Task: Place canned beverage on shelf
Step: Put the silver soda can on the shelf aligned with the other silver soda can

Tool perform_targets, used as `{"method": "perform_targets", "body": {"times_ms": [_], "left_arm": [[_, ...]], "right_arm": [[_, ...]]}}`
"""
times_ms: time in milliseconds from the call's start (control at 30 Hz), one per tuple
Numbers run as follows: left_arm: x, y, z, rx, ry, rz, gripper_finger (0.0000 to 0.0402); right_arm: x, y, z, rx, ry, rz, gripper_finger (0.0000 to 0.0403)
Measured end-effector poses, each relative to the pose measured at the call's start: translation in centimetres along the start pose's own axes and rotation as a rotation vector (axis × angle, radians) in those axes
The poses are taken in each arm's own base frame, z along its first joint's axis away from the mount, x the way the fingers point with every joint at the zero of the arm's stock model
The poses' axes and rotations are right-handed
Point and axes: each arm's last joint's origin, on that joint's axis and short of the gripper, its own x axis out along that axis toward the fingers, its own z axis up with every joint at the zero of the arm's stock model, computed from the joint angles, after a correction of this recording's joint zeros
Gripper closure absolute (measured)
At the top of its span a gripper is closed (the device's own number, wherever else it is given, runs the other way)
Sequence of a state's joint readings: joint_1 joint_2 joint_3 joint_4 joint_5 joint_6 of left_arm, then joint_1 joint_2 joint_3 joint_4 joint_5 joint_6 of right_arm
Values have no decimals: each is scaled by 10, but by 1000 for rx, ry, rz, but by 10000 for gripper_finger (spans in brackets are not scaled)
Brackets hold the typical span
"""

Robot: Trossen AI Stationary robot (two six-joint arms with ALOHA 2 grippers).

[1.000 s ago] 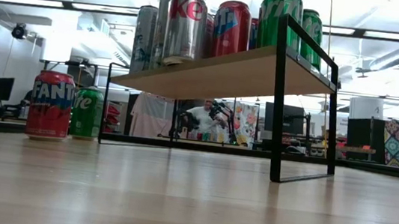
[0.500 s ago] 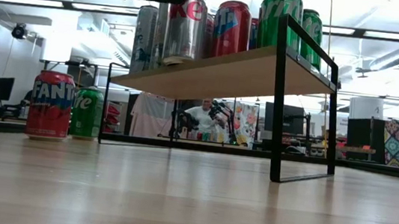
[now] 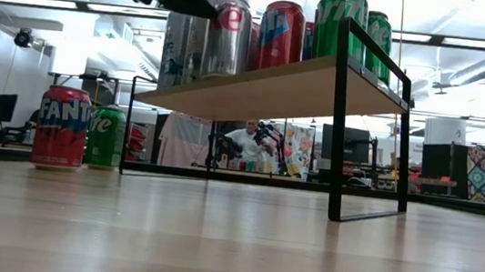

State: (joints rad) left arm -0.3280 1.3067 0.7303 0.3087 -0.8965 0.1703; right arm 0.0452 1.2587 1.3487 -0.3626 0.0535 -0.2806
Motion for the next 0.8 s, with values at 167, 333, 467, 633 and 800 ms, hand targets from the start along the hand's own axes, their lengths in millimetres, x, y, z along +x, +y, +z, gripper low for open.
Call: {"method": "perform_targets", "body": {"times_ms": [167, 333, 467, 633, 800], "left_arm": [[0, 0, -2, 16, 11, -5, 401], [-1, 0, -1, 14, 8, -7, 401], [-4, 1, 2, 4, -6, -29, 401], [-13, 12, 12, -14, -58, -85, 401], [-23, 26, 21, -5, -98, -85, 401]], "right_arm": [[0, 0, 0, -1, 0, 0, 394], [-1, -8, 1, 36, 16, -103, 394], [-3, -29, 6, 94, 14, -205, 394], [9, -66, 6, 206, 22, -273, 394], [34, -98, 2, 270, 80, -164, 394]]}}
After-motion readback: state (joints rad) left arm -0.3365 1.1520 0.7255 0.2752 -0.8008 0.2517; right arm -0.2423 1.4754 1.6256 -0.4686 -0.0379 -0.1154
